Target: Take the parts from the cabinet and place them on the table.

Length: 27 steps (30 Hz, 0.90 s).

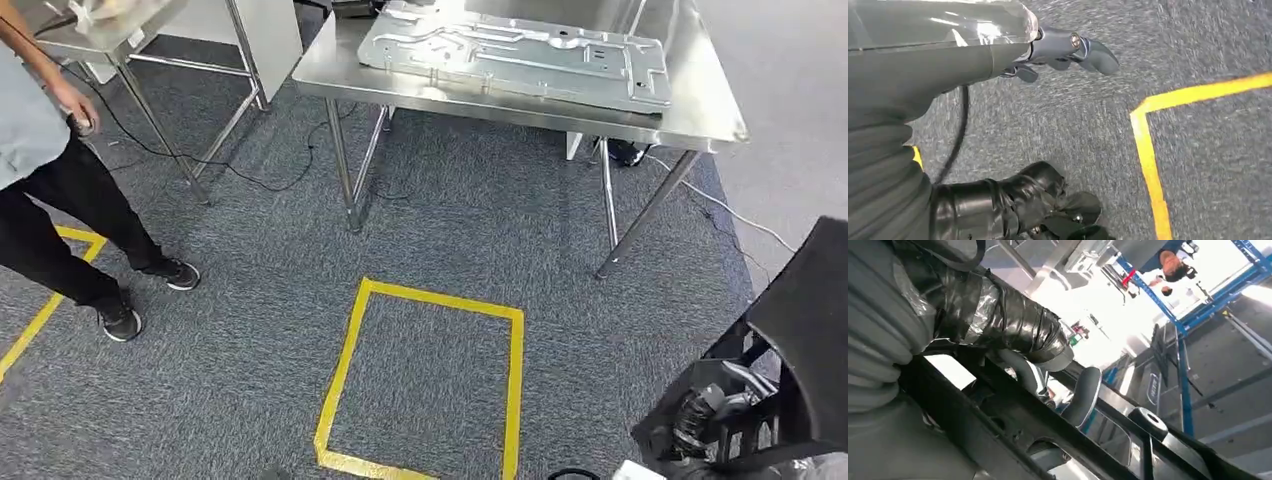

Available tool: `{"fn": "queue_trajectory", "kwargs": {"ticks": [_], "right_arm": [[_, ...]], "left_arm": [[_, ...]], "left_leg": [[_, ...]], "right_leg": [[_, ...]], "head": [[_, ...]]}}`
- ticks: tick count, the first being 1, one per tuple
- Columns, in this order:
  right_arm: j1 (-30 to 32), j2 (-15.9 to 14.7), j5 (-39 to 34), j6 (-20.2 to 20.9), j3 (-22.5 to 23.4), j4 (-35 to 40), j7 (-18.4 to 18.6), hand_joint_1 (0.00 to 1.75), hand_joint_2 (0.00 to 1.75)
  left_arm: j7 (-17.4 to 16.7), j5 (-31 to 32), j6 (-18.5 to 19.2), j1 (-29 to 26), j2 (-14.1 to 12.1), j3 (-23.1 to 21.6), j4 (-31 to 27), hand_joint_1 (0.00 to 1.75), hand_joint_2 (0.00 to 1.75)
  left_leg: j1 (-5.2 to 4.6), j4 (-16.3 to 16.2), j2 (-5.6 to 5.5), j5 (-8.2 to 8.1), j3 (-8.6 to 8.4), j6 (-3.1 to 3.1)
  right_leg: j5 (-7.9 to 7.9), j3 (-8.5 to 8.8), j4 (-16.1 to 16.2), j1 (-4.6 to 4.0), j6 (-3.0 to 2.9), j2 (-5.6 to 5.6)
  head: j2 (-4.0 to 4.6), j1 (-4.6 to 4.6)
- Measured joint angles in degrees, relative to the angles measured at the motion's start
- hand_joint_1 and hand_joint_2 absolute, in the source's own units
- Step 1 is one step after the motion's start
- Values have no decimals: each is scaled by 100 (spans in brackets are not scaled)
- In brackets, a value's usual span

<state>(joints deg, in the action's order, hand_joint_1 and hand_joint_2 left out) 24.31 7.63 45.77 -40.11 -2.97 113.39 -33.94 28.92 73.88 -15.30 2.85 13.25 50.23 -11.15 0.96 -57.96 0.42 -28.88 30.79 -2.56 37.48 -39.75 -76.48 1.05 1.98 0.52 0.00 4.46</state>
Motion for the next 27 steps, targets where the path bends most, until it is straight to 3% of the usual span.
{"fn": "queue_trajectory", "kwargs": {"ticks": [1, 2, 4, 5, 6, 8, 9, 10, 11, 12, 14, 15, 16, 17, 19, 20, 21, 24, 25, 26, 27], "right_arm": [[3, 0, 0, 0, -2, 0, 0, 175, 175], [1, 0, 0, 0, -2, 0, 0, 175, 175], [2, 0, 0, 0, -2, 0, 0, 175, 175], [-2, 0, 0, 0, 0, -11, 2, 175, 175], [-4, 0, 0, 2, 0, -7, -2, 175, 175], [17, -2, -2, 2, 2, -4, 2, 175, 175], [18, 0, -2, 2, 7, -4, 4, 175, 175], [19, 9, -2, 2, 4, 4, 0, 175, 175], [16, 20, -2, -2, 4, 9, 0, 175, 175], [13, 22, -2, -2, 7, 9, 0, 175, 175], [7, 22, -2, 0, 7, 7, 9, 175, 175], [9, 22, -4, 0, 7, 7, 13, 175, 175], [13, 24, -7, 0, 7, 4, 13, 175, 175], [14, 24, -9, 0, 7, 4, 13, 175, 175], [14, 24, -13, 0, 7, 4, 13, 175, 175], [17, 24, -15, 0, 7, 2, 13, 175, 175], [8, 24, -15, 0, 7, 4, 11, 175, 175], [21, 26, -15, 0, 7, 4, 13, 175, 175], [20, 26, -17, 0, 7, 18, 13, 175, 175], [25, 26, -17, 0, 7, 22, 9, 175, 175], [13, 26, -18, 0, 7, 26, 9, 175, 175]], "left_arm": [[0, 0, 0, -10, 0, 2, 0, 0, 175], [0, 0, 0, -14, 0, 2, 0, 0, 175], [0, 0, 0, -13, 2, 2, 0, 0, 175], [0, -4, 0, -18, 0, 2, 0, 0, 175], [0, -7, -2, 6, 0, 0, 0, 0, 175], [0, -4, 0, 2, 2, 0, 0, 0, 175], [0, -4, 0, 9, 2, 0, 0, 0, 175], [0, -4, 0, 17, 2, 0, 0, 0, 175], [7, -4, -2, 24, 2, 0, 0, 0, 175], [7, -4, -2, 30, 2, 0, 0, 0, 175], [-26, -4, -134, 23, 2, 0, 0, 0, 175], [-53, -4, -204, 9, 2, 0, 0, 0, 175], [-68, -4, -253, -10, 2, 0, 0, 0, 175], [-77, 0, -280, -23, 2, 0, 0, 0, 175], [-89, 0, -321, -20, 2, 0, 0, 0, 175], [-96, 0, -330, -27, -9, 0, 0, 0, 175], [-105, -2, -341, -23, -17, 0, 0, 0, 175], [-107, 0, -350, -4, -7, 0, 0, 0, 175], [-107, 0, -350, -8, 11, 0, 0, 0, 175], [-107, 0, -358, -3, 11, 2, 0, 0, 175], [-105, 0, -358, 11, 11, 2, 0, 0, 175]], "left_leg": [[11, 0, -1, -45, -60, 18], [27, -1, -4, -96, -139, 38], [59, 3, -9, -210, -296, 92], [44, 26, -6, -245, -300, 135], [30, 5, -12, -269, -281, 180], [28, 67, 11, -279, -305, 239], [28, 93, 22, -292, -342, 282], [47, 76, 22, -353, -385, 318], [43, -130, 8, -431, -330, 318], [43, -523, 8, -605, -125, 315], [35, -1591, 5, -995, 511, 322], [35, -1885, 4, -998, 739, 317], [31, -1896, 4, -849, 837, 300], [23, -1612, 2, -531, 794, 269], [-10, -627, -26, 125, 469, 177], [-35, -325, -88, 207, 364, 93], [-46, -207, -96, 163, 314, 85], [-88, -173, -89, 152, 307, 75], [-16, -77, -68, 189, 256, 36], [-8, -33, -60, 201, 220, 14], [-4, -9, -46, 200, 197, -13]], "right_leg": [[-205, -52, 77, 25, 21, -9], [-542, 40, 427, 43, 37, -23], [-1244, 440, 1494, 68, 53, -63], [-1124, 483, 1567, 42, 50, -82], [-1088, 552, 1702, -10, -15, -74], [-1046, 514, 1662, -31, -97, -59], [-1032, 526, 1683, -34, -140, -46], [-1038, 600, 1747, 25, -204, -41], [-1005, 666, 1775, 10, -254, -47], [-986, 703, 1775, 1, -295, -64], [-935, 759, 1774, -42, -356, -63], [-909, 788, 1773, -64, -371, -43], [-880, 829, 1773, -80, -378, -11], [-840, 885, 1773, -95, -376, 24], [-764, 1009, 1773, -133, -369, 61], [-731, 988, 1773, -109, -364, 65], [-699, 965, 1733, -160, -317, 90], [-711, 970, 1802, -91, -234, 106], [-679, 996, 1798, -133, -187, 102], [-626, 994, 1705, -108, -164, 54], [-435, 845, 1413, -94, -137, 17]], "head": [[0, 2], [0, 2], [0, 4], [2, 11], [0, 9], [0, -9], [0, -2], [0, -16], [2, -11], [0, -24], [0, -20], [0, -24], [0, -20], [0, -24], [0, -22], [2, -11], [0, -11], [0, -7], [0, -20], [0, 4], [0, 0]]}}
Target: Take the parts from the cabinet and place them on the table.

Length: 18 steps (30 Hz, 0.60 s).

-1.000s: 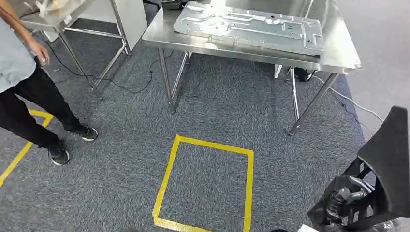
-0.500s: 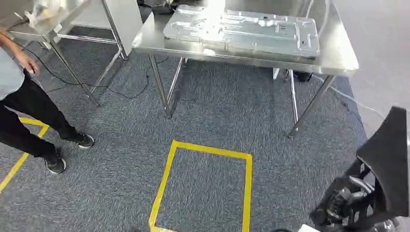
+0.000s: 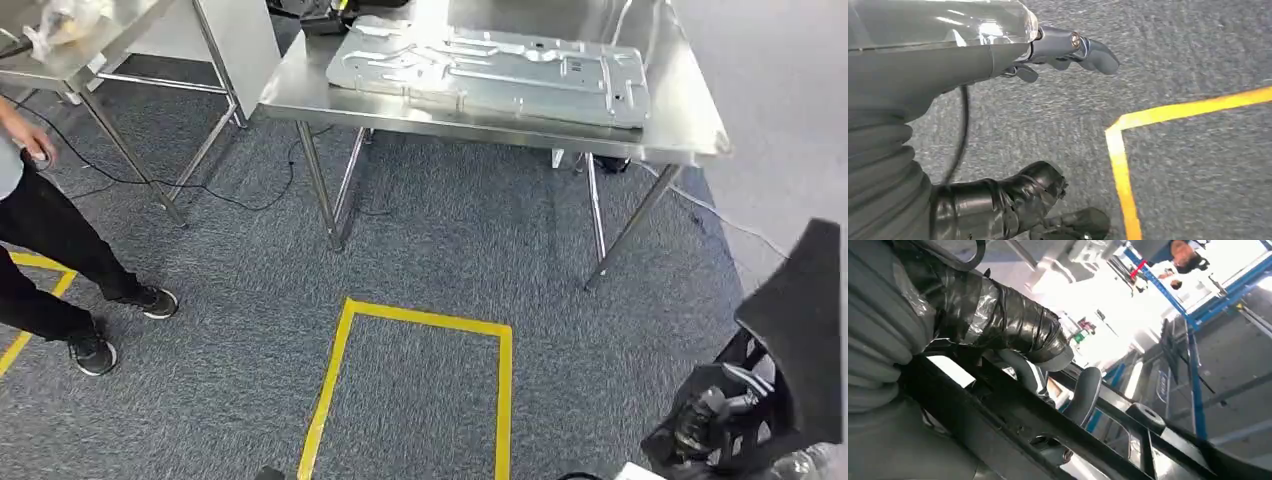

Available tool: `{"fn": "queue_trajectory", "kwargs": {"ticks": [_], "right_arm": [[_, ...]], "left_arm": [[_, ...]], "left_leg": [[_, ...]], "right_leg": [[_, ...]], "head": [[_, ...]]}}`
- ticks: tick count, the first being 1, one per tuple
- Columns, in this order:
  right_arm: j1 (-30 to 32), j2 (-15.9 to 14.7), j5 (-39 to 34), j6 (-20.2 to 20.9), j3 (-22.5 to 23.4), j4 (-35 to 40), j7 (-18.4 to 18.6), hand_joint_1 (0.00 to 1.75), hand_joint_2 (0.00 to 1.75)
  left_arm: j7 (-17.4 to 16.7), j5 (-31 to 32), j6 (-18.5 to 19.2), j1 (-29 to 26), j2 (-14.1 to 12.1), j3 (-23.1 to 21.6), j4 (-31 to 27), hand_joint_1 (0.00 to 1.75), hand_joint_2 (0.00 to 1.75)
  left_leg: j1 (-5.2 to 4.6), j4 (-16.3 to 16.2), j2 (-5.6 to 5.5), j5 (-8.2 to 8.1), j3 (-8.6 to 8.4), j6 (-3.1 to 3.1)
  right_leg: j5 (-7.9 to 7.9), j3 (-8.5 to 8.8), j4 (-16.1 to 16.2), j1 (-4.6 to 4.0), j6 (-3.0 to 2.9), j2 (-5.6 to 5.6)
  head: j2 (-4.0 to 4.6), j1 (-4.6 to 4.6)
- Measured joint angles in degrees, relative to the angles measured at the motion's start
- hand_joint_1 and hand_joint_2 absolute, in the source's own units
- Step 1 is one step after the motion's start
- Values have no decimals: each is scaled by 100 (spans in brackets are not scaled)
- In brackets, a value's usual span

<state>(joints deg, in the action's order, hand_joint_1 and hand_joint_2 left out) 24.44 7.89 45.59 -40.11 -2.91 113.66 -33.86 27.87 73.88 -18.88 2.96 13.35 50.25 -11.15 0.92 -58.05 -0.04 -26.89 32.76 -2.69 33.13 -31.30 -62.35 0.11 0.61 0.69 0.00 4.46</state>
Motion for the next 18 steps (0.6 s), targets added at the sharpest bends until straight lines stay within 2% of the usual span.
{"fn": "queue_trajectory", "kwargs": {"ticks": [2, 3, 4, 5, 6, 7, 8, 9, 10, 12, 13, 14, 15, 16, 17, 18], "right_arm": [[0, 0, -2, -2, 0, 0, 0, 175, 175], [12, 0, -11, 0, 0, 0, 2, 175, 175], [16, 0, -13, 0, 0, 0, 2, 175, 175], [16, 0, -13, 0, 0, 0, 2, 175, 175], [15, 0, -13, 0, 0, 0, 2, 175, 175], [15, 0, -13, 0, 0, 0, 2, 175, 175], [11, 0, -13, 0, 0, 0, 2, 175, 175], [6, 0, -13, 0, 0, -5, 4, 175, 175], [6, 0, -13, 0, 0, 2, 2, 175, 175], [16, -2, -13, 0, 6, 2, 2, 175, 175], [12, 2, -13, 0, 7, 4, 0, 175, 175], [14, 13, -13, 0, 7, 4, 0, 175, 175], [9, 11, -13, 0, 7, 4, 2, 175, 175], [5, 13, -13, 0, 7, 4, 0, 175, 175], [8, 13, -13, 0, 7, 2, 0, 175, 175], [8, 13, -13, 0, 9, 0, 2, 175, 175]], "left_arm": [[-2, 0, 2, 2, 15, 0, 0, 0, 175], [-2, 0, 2, -2, 15, 0, 0, 0, 175], [-2, 0, 2, -6, 15, 0, 0, 0, 175], [-2, 0, 2, -7, 15, 0, 0, 0, 175], [-2, 0, 2, -3, 17, 0, 0, 0, 175], [-2, 0, 4, 1, 24, 0, 0, 0, 175], [2, -2, 7, 2, 26, 0, 0, 0, 175], [4, 0, 11, 4, 28, 0, 0, 0, 175], [9, 0, 11, 4, 26, 0, 0, 0, 175], [11, 0, 13, 7, 28, 0, 0, 0, 175], [13, 0, 17, 16, 31, 0, 0, 0, 175], [22, 0, 33, 15, 28, 0, 0, 0, 175], [39, 0, 44, 18, 28, 0, 0, 0, 175], [48, 0, 61, 17, 28, 0, 0, 0, 175], [57, -2, 81, 13, 28, 0, 0, 0, 175], [63, -2, 113, 7, 28, 0, 0, 0, 175]], "left_leg": [[0, -3, 35, -19, -5, -15], [0, -6, 57, -31, -9, -12], [5, -9, 73, -43, -19, -6], [13, -14, 88, -61, -40, 11], [24, -21, 103, -84, -69, 32], [42, -29, 115, -115, -111, 60], [42, -31, 133, -143, -140, 98], [6, -33, 139, -162, -157, 140], [13, -14, 150, -161, -168, 187], [19, 20, 189, -155, -199, 261], [25, 26, 207, -169, -218, 302], [42, -69, 151, -236, -193, 325], [37, -322, 106, -432, -77, 323], [38, -723, 82, -659, 107, 320], [32, -1227, 64, -892, 349, 324], [29, -1667, 59, -1035, 572, 323]], "right_leg": [[403, -488, -896, 48, 58, -3], [492, -701, -1241, 72, 83, -5], [425, -808, -1348, 98, 107, -12], [208, -753, -1149, 122, 126, -26], [-76, -572, -741, 139, 139, -54], [-400, -287, -131, 155, 145, -106], [-511, -83, 342, 162, 150, -226], [-465, -81, 342, 89, 132, -224], [-484, -81, 350, 86, 72, -179], [-484, -106, 360, 59, 12, -126], [-511, -78, 404, 90, -47, -96], [-534, -30, 431, 112, -84, -87], [-540, -30, 434, 111, -136, -72], [-536, -34, 432, 100, -165, -65], [-530, -35, 431, 84, -178, -48], [-525, -37, 425, 61, -186, -16]], "head": [[0, 0], [2, 2], [0, 0], [2, 0], [2, 0], [0, 2], [0, 4], [0, 2], [0, -7], [0, -2], [0, -4], [2, -4], [2, -7], [0, -6], [2, -9], [2, -6]]}}
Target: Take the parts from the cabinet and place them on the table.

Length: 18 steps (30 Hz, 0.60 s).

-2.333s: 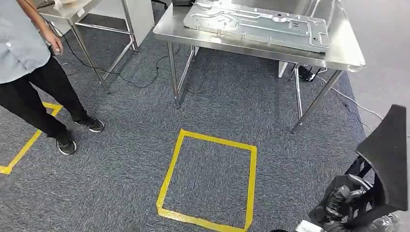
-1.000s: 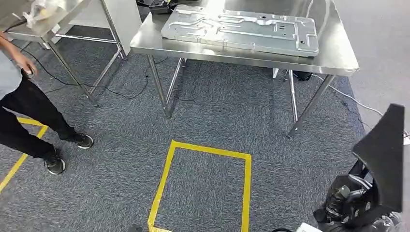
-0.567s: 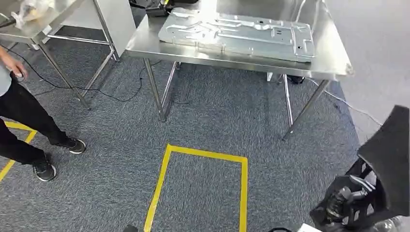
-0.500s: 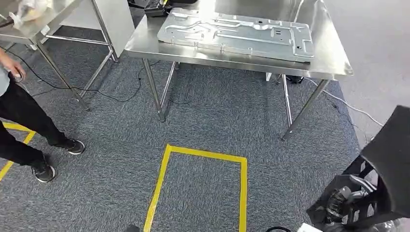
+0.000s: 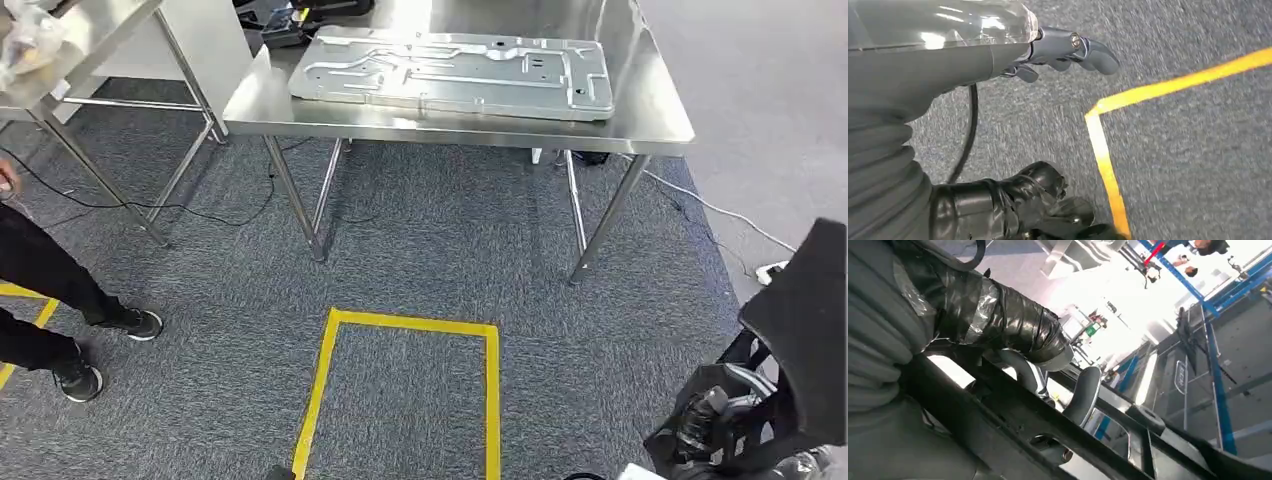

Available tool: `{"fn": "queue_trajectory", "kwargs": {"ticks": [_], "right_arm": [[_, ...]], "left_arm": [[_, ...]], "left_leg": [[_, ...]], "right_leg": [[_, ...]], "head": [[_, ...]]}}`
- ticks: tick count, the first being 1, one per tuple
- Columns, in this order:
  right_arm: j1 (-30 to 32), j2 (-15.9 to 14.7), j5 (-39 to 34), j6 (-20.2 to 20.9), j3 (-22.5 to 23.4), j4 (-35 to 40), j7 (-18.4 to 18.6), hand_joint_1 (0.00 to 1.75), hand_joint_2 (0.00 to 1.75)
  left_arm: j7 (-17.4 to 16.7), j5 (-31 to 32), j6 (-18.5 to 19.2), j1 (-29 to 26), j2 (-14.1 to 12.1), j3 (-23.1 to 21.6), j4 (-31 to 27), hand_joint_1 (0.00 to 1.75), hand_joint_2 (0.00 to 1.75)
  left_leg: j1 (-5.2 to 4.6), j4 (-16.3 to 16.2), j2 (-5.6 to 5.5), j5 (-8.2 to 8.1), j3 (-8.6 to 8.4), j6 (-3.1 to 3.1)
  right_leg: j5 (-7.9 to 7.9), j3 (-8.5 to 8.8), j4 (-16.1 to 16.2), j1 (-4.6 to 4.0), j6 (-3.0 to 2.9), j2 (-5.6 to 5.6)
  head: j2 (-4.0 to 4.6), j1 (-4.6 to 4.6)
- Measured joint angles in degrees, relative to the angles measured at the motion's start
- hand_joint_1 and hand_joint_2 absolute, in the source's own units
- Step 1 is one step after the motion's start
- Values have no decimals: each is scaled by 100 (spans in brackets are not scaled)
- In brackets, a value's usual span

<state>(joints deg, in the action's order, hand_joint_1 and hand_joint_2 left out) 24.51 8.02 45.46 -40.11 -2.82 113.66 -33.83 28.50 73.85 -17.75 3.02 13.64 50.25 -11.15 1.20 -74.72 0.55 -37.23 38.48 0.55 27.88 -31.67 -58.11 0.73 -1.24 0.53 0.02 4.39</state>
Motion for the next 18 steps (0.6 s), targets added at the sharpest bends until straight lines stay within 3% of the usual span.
{"fn": "queue_trajectory", "kwargs": {"ticks": [1, 2, 3, 5, 6, 7, 9, 11, 12, 15, 16, 17, 18], "right_arm": [[0, 0, 0, 0, 0, 0, -2, 175, 175], [-1, 0, 0, 0, 0, 0, -2, 175, 175], [-2, 0, 0, 0, 0, 0, 0, 175, 175], [-8, 0, 0, 0, -2, 0, -2, 175, 175], [-11, 0, -2, 0, -2, -4, 0, 175, 175], [-23, 0, -2, 2, -2, -7, -2, 175, 175], [-29, 0, 18, 2, -2, -11, 18, 175, 175], [-37, -24, 70, 0, -22, -11, 124, 175, 175], [-46, -44, 103, 0, -37, -15, 146, 175, 175], [-85, -98, 199, 0, -120, -68, 197, 175, 175], [-84, -109, 258, 0, -133, -94, 203, 175, 175], [-85, -120, 297, 2, -146, -116, 203, 175, 175], [-91, -129, 317, 2, -157, -131, 203, 175, 175]], "left_arm": [[0, 0, 33, -9, -2, 0, 0, 0, 175], [0, 0, 57, -15, -2, 0, 0, 0, 175], [7, 0, 81, -14, -4, 0, 0, 0, 175], [15, 4, 120, -6, -9, 0, 0, 0, 175], [17, 11, 138, -5, -37, 0, 0, 0, 175], [28, 11, 140, 1, -35, -2, 0, 0, 175], [44, 20, 149, 11, -35, -2, 0, 0, 175], [48, 11, 153, -3, -26, -4, 0, 0, 175], [50, 0, 153, 5, -35, -4, 0, 0, 175], [61, 11, 182, 9, -35, -15, 0, 0, 175], [63, 15, 195, 3, -35, -15, 0, 0, 175], [66, 17, 208, 2, -35, -18, 0, 0, 175], [68, 20, 219, 5, -35, -20, 0, 0, 175]], "left_leg": [[-1, -195, -1, 7, 112, -11], [-6, -84, -2, 163, 87, -35], [-13, 283, -4, 424, -64, -72], [-61, 1320, -42, 958, -525, -191], [-82, 1511, -77, 881, -611, -249], [-88, 1566, -59, 912, -621, -218], [-120, 1561, -60, 919, -607, -239], [-36, 1699, -26, 995, -670, -302], [-38, 1736, -25, 1007, -689, -330], [-42, 1729, 8, 1000, -677, -351], [-41, 1725, 15, 995, -677, -347], [-39, 1721, 16, 990, -681, -342], [-35, 1713, 15, 979, -688, -328]], "right_leg": [[8, 3, -7, -20, -12, 25], [17, 14, -17, -40, -25, 52], [32, 32, -27, -57, -33, 79], [68, 73, -46, -83, -27, 117], [91, 59, -62, -104, 0, 122], [100, 47, -80, -106, 32, 146], [89, 44, -52, -61, 97, 140], [130, 59, -79, -74, 153, 116], [267, -18, -260, -90, 185, 55], [852, -648, -1491, -18, 272, 13], [886, -800, -1759, 4, 294, 10], [761, -808, -1716, 29, 315, 0], [530, -685, -1423, 53, 328, -13]], "head": [[0, 0], [-2, 0], [-2, 0], [0, 0], [0, 9], [-2, 0], [-2, 0], [-2, 0], [0, 31], [0, 26], [-2, 26], [0, 28], [-2, 26]]}}
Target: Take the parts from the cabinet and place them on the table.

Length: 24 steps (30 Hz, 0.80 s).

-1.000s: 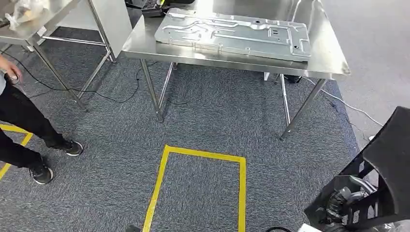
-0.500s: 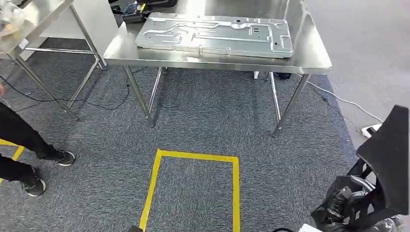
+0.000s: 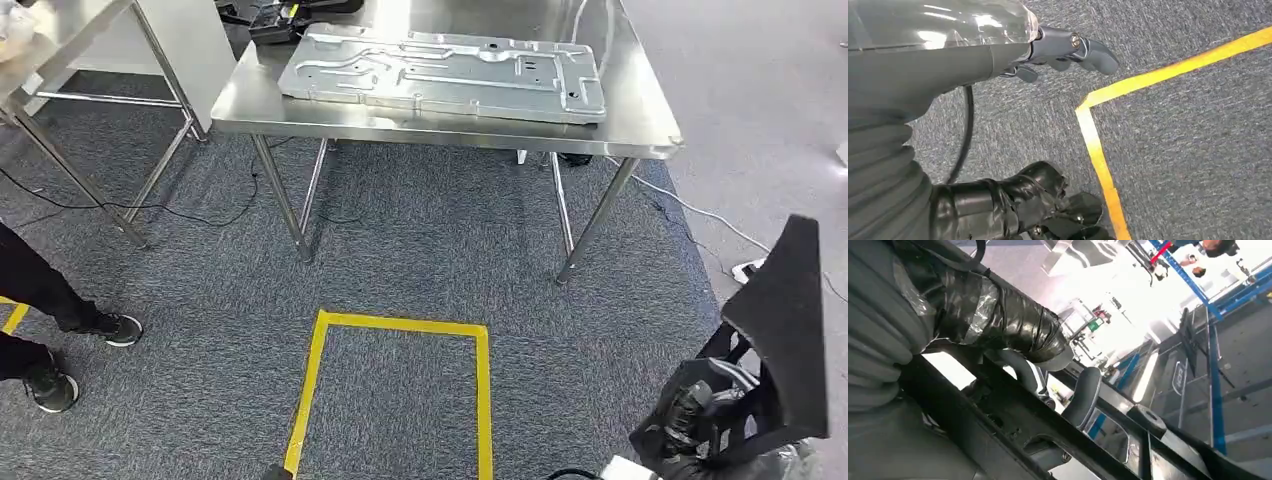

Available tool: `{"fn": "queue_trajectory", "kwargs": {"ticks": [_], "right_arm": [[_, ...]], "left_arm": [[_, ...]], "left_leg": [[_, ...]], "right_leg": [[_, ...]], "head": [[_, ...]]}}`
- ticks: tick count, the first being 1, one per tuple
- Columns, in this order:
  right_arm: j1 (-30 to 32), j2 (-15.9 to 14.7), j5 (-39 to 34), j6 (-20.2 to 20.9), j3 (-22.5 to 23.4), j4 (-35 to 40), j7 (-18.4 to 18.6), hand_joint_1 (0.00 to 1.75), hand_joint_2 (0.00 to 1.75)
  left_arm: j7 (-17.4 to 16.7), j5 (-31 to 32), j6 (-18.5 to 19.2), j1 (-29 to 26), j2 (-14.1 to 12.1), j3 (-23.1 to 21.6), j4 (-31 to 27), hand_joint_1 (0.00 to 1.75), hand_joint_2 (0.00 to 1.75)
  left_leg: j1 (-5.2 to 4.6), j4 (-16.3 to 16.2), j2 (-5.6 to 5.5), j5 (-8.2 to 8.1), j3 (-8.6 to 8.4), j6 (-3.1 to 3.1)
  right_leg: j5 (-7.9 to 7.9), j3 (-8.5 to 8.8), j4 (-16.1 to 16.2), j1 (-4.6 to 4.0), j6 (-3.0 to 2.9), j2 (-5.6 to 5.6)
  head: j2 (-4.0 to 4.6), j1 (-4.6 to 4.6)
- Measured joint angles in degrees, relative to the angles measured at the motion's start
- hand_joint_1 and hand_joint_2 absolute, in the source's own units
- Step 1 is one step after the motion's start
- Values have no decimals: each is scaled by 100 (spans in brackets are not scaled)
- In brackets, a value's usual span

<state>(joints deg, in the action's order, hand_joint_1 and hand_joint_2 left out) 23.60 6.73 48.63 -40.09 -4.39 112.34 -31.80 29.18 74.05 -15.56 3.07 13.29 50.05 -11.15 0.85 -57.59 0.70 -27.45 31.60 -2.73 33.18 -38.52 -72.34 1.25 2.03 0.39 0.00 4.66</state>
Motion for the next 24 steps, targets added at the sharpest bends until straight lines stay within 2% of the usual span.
{"fn": "queue_trajectory", "kwargs": {"ticks": [2, 3, 4, 7, 8, 9, 10, 12, 13, 14, 15, 17, 18, 19, 22, 23, 24], "right_arm": [[-12, -24, 17, 0, -24, -22, 0, 175, 175], [-32, -33, 15, -2, -42, -28, 2, 175, 175], [-50, -39, 15, -2, -66, -50, 26, 175, 175], [-53, -118, 28, -2, -125, -96, 179, 175, 175], [-56, -133, 46, 0, -151, -114, 238, 175, 175], [-60, -153, 79, -2, -183, -129, 295, 175, 175], [-72, -173, 100, 0, -201, -142, 332, 175, 175], [-73, -210, 111, 0, -230, -179, 376, 175, 175], [-74, -234, 94, 0, -242, -205, 413, 175, 175], [-74, -258, 79, 0, -251, -230, 428, 175, 175], [-77, -280, 61, 0, -269, -253, 437, 175, 175], [-88, -317, -2, 0, -308, -269, 450, 175, 175], [-95, -330, -11, 0, -323, -275, 459, 175, 175], [-105, -337, -11, 0, -337, -286, 461, 175, 175], [-117, -374, -33, 0, -369, -299, 466, 175, 175], [-122, -389, -68, 0, -380, -297, 455, 175, 175], [-126, -409, -88, -2, -380, -297, 437, 175, 175]], "left_arm": [[2, 2, 15, 2, 2, -4, 0, 0, 175], [2, 2, 15, 2, 0, -4, 0, 0, 175], [2, 2, 15, 3, 0, -7, 0, 0, 175], [2, 15, 13, 5, 0, -7, 0, 0, 175], [2, 28, 13, 9, 0, -7, 0, 0, 175], [0, 35, 13, 9, 0, -9, 0, 0, 175], [0, 37, 13, 8, 0, -9, 0, 0, 175], [0, 39, 13, -3, -2, -7, 0, 0, 175], [0, 39, 13, -12, -2, -7, 0, 0, 175], [0, 39, 11, -19, -2, -7, 0, 0, 175], [0, 39, 11, -22, -2, -7, 0, 0, 175], [0, 39, -2, -18, -6, -7, 0, 0, 175], [0, 39, -4, -17, -11, -7, 0, 0, 175], [0, 39, -4, -15, -28, -7, 0, 0, 175], [0, 42, -7, -14, -26, -7, 0, 0, 175], [0, 42, -7, -19, -26, -7, 0, 0, 175], [0, 44, -9, -19, -26, -7, 0, 0, 175]], "left_leg": [[12, -28, -4, -39, -33, 41], [2, -39, -5, -58, -33, 76], [-23, -64, -6, -82, -22, 122], [-13, -7, 5, -64, -52, 225], [-6, -32, -3, -87, -46, 268], [7, -157, -18, -187, -7, 281], [4, -451, -19, -389, 131, 283], [6, -1403, -20, -849, 582, 303], [6, -1800, -20, -959, 780, 305], [6, -1905, -20, -893, 855, 302], [5, -1707, -21, -706, 784, 284], [-9, -738, -26, -156, 345, 215], [-31, -267, -49, 19, 143, 154], [-50, -169, -66, -73, 83, 125], [-80, -150, -61, -52, 100, 112], [-36, -78, -60, -22, 78, 70], [-4, -25, -35, 11, 37, 39]], "right_leg": [[-548, 532, 1077, 27, 2, -49], [-486, 659, 1355, 17, -17, -87], [-520, 642, 1385, -29, -70, -54], [-511, 628, 1369, -61, -150, -28], [-550, 660, 1427, -8, -213, -22], [-554, 680, 1441, -2, -252, -32], [-553, 674, 1441, -5, -294, -37], [-540, 670, 1434, -32, -318, -37], [-534, 670, 1426, -48, -327, -33], [-522, 678, 1418, -59, -340, -24], [-510, 690, 1407, -67, -340, -9], [-469, 734, 1384, -85, -325, 19], [-444, 748, 1374, -88, -315, 26], [-422, 732, 1341, -129, -279, 25], [-436, 728, 1381, -84, -191, 35], [-429, 745, 1386, -116, -155, 32], [-377, 739, 1321, -83, -130, 23]], "head": [[2, 2], [0, 4], [0, 0], [0, 0], [0, -2], [0, 0], [0, -11], [2, -9], [2, -7], [2, -7], [0, -7], [2, -7], [0, -7], [0, 2], [0, -7], [0, -4], [0, -7]]}}
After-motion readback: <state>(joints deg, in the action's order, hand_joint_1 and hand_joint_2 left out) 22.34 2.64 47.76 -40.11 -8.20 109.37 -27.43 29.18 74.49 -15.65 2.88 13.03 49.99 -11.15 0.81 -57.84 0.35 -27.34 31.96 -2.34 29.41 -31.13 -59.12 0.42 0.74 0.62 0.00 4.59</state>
